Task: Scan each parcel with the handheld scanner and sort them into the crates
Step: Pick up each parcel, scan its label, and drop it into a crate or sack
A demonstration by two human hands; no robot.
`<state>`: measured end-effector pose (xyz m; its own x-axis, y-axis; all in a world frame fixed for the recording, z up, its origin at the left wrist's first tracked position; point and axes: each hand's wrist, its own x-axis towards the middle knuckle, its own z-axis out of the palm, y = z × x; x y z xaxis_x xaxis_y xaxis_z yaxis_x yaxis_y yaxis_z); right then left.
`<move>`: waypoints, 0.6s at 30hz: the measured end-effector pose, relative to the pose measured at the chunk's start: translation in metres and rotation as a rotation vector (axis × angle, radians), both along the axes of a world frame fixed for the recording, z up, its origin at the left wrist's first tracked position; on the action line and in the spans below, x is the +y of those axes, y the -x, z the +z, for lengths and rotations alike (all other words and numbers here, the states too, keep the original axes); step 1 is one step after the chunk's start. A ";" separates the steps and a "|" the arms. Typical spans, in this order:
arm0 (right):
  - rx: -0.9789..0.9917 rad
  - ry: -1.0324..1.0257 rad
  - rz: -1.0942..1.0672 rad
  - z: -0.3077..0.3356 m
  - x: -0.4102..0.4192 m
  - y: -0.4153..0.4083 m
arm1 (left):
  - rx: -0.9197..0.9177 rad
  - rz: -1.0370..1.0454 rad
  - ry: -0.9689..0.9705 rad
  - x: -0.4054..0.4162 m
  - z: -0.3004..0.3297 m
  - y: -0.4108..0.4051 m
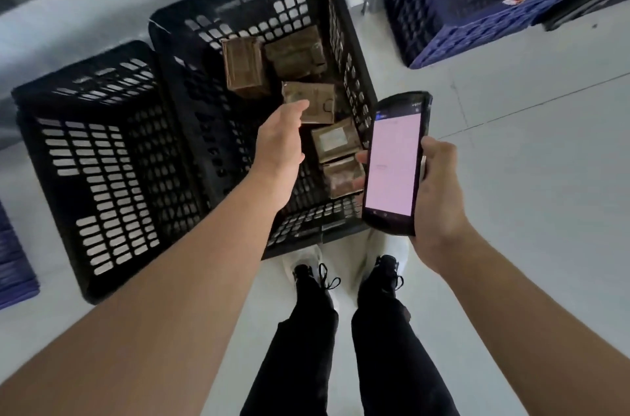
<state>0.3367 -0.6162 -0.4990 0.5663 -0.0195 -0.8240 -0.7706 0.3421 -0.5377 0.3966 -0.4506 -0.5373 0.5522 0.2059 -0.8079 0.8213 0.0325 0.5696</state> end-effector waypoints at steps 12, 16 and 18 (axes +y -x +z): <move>-0.081 -0.057 0.082 -0.117 0.014 -0.017 | -0.056 -0.428 -0.357 0.011 -0.165 -0.057; -0.106 -0.043 0.098 -0.137 0.014 -0.012 | 0.031 -0.482 -0.537 -0.004 -0.194 -0.070; -0.104 -0.016 0.101 -0.144 0.015 -0.008 | 0.045 -0.467 -0.600 -0.004 -0.203 -0.069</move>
<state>0.3444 -0.6016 -0.6428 0.6473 0.0550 -0.7602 -0.7418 0.2745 -0.6118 0.4652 -0.4546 -0.7400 0.6590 0.3695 -0.6551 0.6965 -0.6287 0.3459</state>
